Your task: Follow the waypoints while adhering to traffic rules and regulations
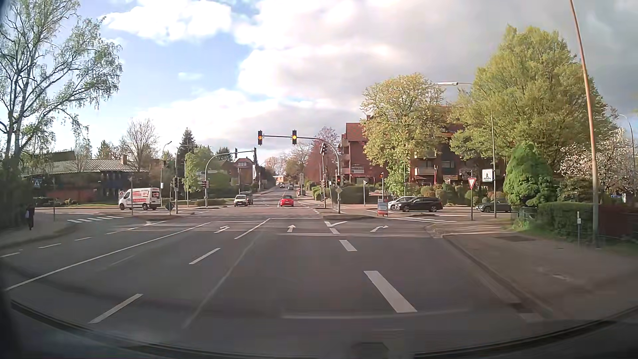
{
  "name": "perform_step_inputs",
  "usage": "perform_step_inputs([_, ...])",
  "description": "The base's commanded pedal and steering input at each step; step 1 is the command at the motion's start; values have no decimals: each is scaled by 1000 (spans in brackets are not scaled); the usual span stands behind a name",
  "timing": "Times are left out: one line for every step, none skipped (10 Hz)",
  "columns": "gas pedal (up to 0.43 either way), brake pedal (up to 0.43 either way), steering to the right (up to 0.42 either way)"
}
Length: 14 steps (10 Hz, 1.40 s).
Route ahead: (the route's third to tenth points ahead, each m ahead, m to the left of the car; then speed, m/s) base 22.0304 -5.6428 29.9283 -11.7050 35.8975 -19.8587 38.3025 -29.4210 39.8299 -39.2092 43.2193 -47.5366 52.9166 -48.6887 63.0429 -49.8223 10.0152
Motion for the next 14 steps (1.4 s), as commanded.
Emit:
perform_step_inputs([8,0,29])
perform_step_inputs([0,0,31])
perform_step_inputs([0,0,34])
perform_step_inputs([0,0,34])
perform_step_inputs([0,0,37])
perform_step_inputs([0,0,41])
perform_step_inputs([0,6,46])
perform_step_inputs([0,73,52])
perform_step_inputs([0,152,56])
perform_step_inputs([0,159,56])
perform_step_inputs([0,189,56])
perform_step_inputs([0,207,56])
perform_step_inputs([0,226,56])
perform_step_inputs([0,232,60])
